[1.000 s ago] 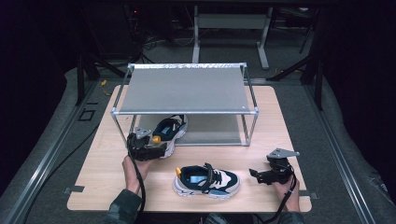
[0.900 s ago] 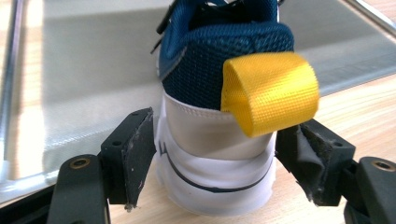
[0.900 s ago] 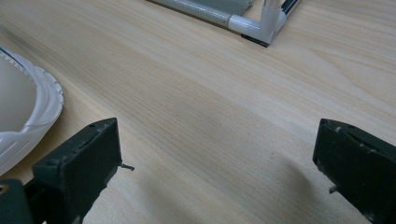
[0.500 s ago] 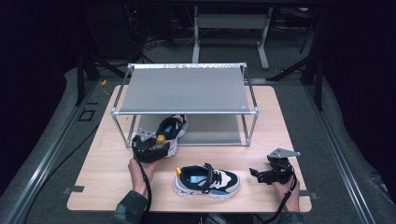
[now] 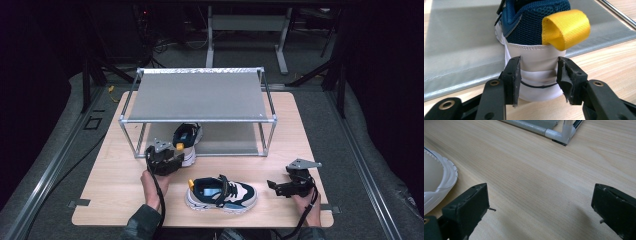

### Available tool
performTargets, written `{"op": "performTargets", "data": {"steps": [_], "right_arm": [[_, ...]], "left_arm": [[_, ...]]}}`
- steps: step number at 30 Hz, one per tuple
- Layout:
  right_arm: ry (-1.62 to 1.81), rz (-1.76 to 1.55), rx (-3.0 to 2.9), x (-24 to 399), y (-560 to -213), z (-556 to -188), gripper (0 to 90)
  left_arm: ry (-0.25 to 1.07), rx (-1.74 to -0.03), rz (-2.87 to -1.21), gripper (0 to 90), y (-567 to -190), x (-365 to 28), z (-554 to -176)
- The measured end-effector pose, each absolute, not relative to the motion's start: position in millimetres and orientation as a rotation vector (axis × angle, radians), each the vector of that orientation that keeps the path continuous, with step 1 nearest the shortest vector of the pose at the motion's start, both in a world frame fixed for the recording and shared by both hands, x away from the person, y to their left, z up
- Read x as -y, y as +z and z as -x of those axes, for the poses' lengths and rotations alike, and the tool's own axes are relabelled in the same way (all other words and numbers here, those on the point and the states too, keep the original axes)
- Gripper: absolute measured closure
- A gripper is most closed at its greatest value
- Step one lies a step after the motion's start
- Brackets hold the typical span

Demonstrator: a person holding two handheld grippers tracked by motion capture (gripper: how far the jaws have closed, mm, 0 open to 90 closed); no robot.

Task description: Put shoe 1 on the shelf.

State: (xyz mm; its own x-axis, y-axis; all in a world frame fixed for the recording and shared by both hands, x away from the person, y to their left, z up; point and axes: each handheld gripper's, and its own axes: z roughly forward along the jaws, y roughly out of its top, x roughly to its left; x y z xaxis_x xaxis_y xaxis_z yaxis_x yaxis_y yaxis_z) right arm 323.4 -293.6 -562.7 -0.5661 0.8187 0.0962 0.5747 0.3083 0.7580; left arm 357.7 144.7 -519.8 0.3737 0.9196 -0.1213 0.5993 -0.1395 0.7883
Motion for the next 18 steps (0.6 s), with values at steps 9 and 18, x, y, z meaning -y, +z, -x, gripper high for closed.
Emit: {"op": "performTargets", "data": {"steps": [9,18], "right_arm": [[1.122,-1.259,-2.269,293.5,-562.8,-323.0,1.5],[1.124,-1.257,-2.271,293.8,-562.7,-323.3,1.3]], "left_arm": [[0.510,-1.312,-1.844,55.2,-525.0,-138.2,-372.4],[0.504,-1.319,-1.821,55.4,-529.0,-136.3,-382.5]]}}
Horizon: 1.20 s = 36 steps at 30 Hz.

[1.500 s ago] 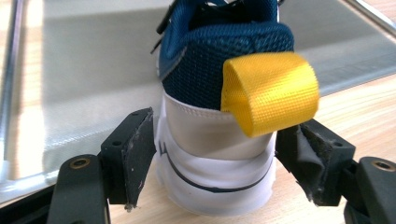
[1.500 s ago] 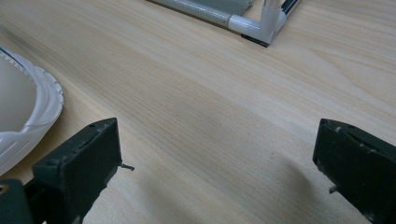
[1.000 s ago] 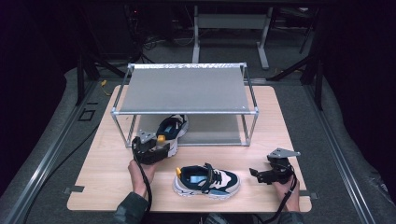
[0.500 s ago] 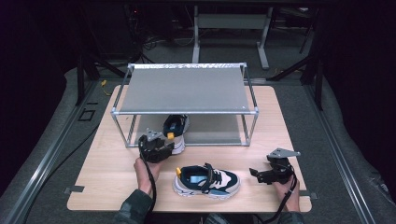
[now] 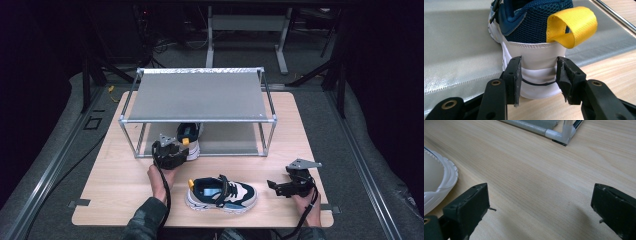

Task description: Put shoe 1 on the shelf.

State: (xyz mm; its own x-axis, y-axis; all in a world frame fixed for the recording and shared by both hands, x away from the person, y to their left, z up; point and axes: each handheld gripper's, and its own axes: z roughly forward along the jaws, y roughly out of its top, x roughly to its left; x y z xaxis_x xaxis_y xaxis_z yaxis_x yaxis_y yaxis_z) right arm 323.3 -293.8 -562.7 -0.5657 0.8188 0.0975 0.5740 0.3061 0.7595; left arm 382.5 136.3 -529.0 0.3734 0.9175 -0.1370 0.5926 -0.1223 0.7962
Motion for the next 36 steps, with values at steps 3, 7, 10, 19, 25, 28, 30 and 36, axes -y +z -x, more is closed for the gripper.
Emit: {"op": "performTargets", "data": {"steps": [3,7,10,19,25,28,30,36], "right_arm": [[1.125,-1.259,-2.271,294.0,-562.8,-323.5,1.4],[1.166,-1.245,-2.287,294.9,-563.8,-324.7,1.6],[1.110,-1.261,-2.271,294.0,-562.7,-323.6,1.7],[1.121,-1.261,-2.269,294.0,-562.9,-323.3,1.8],[1.112,-1.262,-2.272,293.6,-563.0,-323.5,2.1],[1.117,-1.264,-2.273,293.7,-563.1,-323.5,2.1],[1.116,-1.264,-2.272,293.6,-563.1,-323.5,2.2],[1.114,-1.262,-2.267,293.8,-563.1,-323.5,2.6]], "left_arm": [[0.506,-1.318,-1.830,55.6,-530.0,-133.9,-387.1],[0.496,-1.325,-1.834,56.0,-533.5,-132.3,-391.2],[0.488,-1.331,-1.830,55.9,-535.8,-131.1,-394.5],[0.475,-1.345,-1.848,55.5,-537.2,-128.7,-407.7],[0.468,-1.344,-1.847,53.5,-538.6,-128.1,-413.7],[0.466,-1.339,-1.866,51.5,-538.1,-129.1,-414.6],[0.459,-1.345,-1.869,49.7,-538.3,-129.8,-414.7],[0.459,-1.340,-1.865,34.8,-535.0,-139.0,-408.4]]}}
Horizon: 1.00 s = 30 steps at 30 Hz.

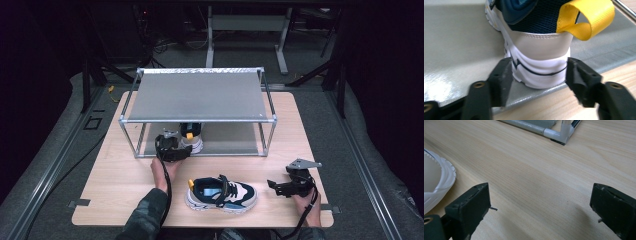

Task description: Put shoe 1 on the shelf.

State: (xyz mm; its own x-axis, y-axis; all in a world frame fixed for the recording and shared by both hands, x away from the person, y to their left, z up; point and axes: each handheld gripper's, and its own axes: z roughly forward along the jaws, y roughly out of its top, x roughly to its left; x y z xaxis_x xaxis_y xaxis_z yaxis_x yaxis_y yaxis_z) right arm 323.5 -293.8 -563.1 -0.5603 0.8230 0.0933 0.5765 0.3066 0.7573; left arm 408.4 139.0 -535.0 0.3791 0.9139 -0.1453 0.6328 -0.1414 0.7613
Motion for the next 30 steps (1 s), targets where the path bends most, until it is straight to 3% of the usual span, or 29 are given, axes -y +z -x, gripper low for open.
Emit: {"op": "performTargets", "data": {"steps": [3,7,19,30], "right_arm": [[1.100,-1.260,-2.270,293.1,-563.0,-323.5,2.6],[1.114,-1.272,-2.265,294.3,-563.1,-324.0,3.0],[1.132,-1.328,-2.273,296.0,-559.7,-324.2,2.3],[1.130,-1.320,-2.318,259.9,-523.1,-313.7,2.5]], "left_arm": [[0.457,-1.340,-1.878,22.9,-533.7,-144.5,-403.9],[0.465,-1.333,-1.891,15.8,-531.2,-154.4,-395.6],[0.464,-1.327,-1.976,6.1,-525.5,-192.5,-356.3],[0.493,-1.356,-2.016,0.0,-528.3,-221.0,-328.2]]}}
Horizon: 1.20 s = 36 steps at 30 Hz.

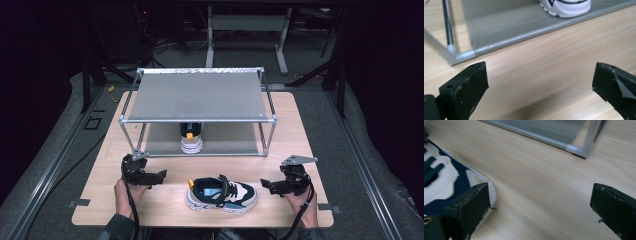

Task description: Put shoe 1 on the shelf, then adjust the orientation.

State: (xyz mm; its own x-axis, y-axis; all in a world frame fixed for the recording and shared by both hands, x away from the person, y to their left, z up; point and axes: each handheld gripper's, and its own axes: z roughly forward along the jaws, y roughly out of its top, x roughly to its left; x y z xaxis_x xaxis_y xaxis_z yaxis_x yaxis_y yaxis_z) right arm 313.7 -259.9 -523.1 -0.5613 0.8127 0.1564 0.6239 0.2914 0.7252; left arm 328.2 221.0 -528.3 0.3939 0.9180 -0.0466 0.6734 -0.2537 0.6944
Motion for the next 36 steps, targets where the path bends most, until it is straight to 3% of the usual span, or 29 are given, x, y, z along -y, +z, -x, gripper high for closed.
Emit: {"op": "performTargets", "data": {"steps": [14,36], "right_arm": [[1.069,-1.211,-2.461,211.6,-490.9,-297.7,10.1],[1.089,-1.111,-2.635,144.0,-467.6,-301.7,19.2]], "left_arm": [[0.582,-1.417,-2.052,0.2,-533.9,-242.6,-310.5],[0.560,-1.422,-2.044,0.0,-534.5,-244.8,-310.7]]}}
